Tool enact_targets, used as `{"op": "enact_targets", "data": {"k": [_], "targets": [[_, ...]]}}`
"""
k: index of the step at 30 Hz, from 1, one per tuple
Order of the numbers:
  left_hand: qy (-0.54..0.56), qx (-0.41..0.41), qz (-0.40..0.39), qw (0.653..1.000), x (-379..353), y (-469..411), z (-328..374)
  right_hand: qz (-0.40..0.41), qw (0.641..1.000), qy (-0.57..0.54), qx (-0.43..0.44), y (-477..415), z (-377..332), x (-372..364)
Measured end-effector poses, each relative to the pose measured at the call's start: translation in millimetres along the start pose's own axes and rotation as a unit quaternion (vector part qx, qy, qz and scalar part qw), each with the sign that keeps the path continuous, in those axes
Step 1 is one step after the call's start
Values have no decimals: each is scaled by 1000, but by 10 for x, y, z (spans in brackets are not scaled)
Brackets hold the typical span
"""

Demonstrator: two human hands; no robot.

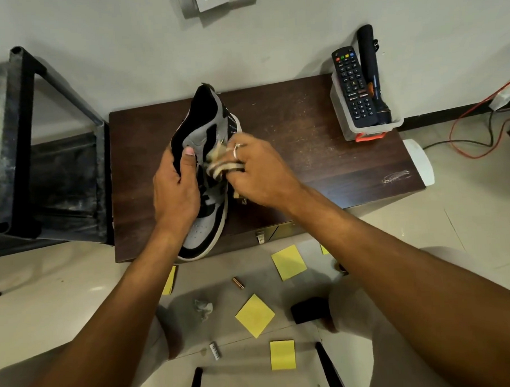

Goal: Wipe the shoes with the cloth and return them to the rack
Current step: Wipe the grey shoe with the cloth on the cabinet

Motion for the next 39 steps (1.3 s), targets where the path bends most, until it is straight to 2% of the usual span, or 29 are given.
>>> {"op": "enact_targets", "data": {"k": [2,3,9,16,19,22,25,27,30,35,39], "targets": [[0,0,-1,1000,-3,-2,2,86,996,-27,0,-25,25,51],[2,2,-1,1000,3,-5,-7,84,996,-35,-11,-43,33,18],[0,3,-7,1000,4,2,-21,-84,996,5,-28,-7,47,-193],[-14,5,3,1000,9,-14,-16,-180,983,-28,14,242,31,-173],[-18,9,2,1000,9,-11,-11,-157,987,-11,38,372,94,-215],[-12,9,-2,1000,15,-11,-19,-109,986,94,78,488,149,-241],[-6,22,-5,1000,38,-26,-50,-95,981,165,17,486,326,-243],[-5,20,-6,1000,40,-22,-47,-30,994,106,-24,435,390,-154],[7,11,-8,1000,24,-16,-44,72,997,9,-31,352,268,-59],[6,13,-4,1000,1,-17,-48,23,980,-140,-138,386,186,-325],[0,3,7,1000,2,-1,-4,-13,970,-190,-153,513,108,-436]]}}
Point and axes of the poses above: each hand's wrist, its own y-axis away from the middle knuckle, its own x-axis out of the back of the hand, z = x × y, the point moved 4 cm from there along -y, towards the middle knuckle, and after that the axes turned 4 degrees about -y, right-handed, at the moved point
